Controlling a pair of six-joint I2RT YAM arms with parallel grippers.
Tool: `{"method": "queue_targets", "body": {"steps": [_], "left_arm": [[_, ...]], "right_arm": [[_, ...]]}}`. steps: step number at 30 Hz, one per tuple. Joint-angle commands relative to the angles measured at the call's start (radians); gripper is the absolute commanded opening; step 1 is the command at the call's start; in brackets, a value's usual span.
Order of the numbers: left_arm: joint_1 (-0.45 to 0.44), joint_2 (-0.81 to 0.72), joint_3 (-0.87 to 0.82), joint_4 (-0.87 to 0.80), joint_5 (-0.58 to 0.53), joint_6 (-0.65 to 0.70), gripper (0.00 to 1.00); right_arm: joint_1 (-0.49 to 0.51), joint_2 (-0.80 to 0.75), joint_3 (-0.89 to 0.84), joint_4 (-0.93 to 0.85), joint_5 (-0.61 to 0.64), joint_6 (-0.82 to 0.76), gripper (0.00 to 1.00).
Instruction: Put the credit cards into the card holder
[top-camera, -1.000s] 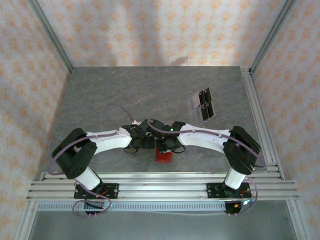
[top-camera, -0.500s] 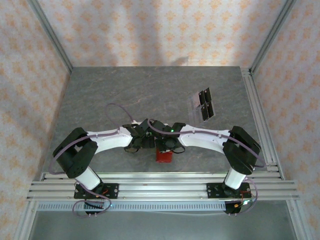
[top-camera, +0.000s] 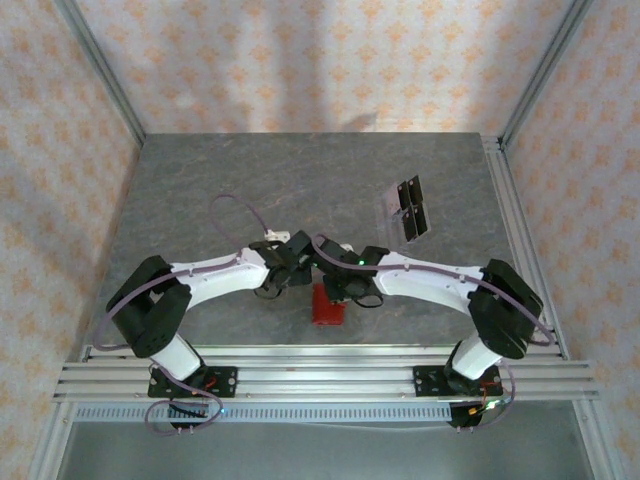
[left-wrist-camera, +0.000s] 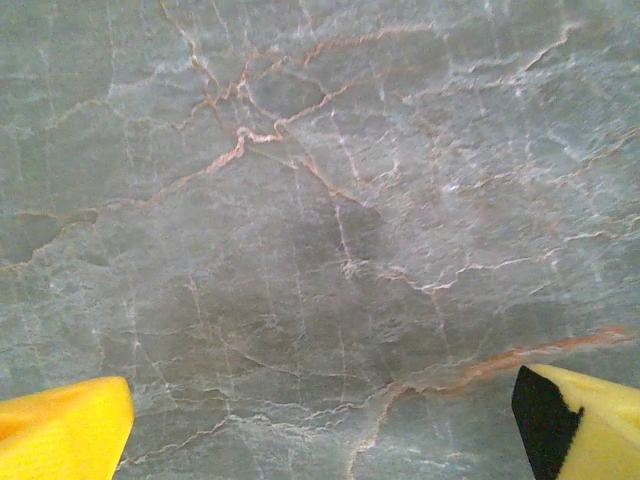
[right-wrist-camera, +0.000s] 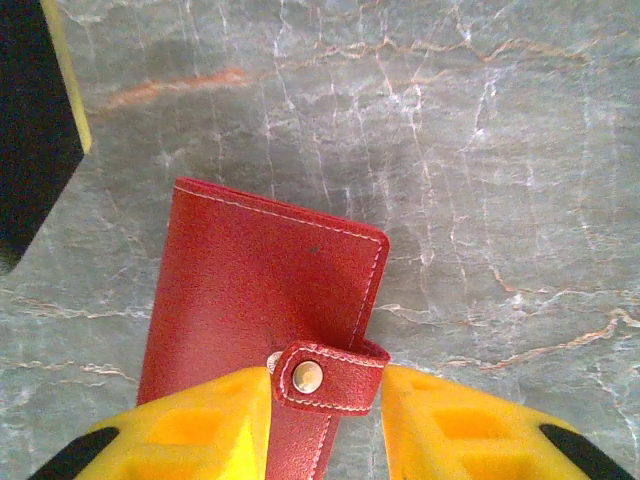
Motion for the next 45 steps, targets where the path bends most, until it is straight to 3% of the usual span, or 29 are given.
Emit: {"method": "queue_targets", "body": {"steps": [1, 13, 23, 45], "left_arm": [[0.028, -0.046, 0.021, -0.066, -0.072, -0.017, 0.99], [0.178, -0.172, -0.061, -0.082, -0.06, 0.028, 0.99], [0.182, -0.169, -0.095, -0.051, -0.034, 0.028, 0.99], [0.181, -0.164, -0.108, -0.027, -0.016, 0.037, 0.99]], "right_arm": [[-0.002, 0.009, 0.025, -0.057, 0.029, 0.011, 0.34], [-0.002, 0.131, 0.067, -0.072, -0.031, -0.017, 0.34], [0.018, 0.087, 0.104, -0.097, -0.014, -0.009, 0.34], [0.033, 0.165, 0.128, -0.117, -0.002, -0.036, 0.29]]}}
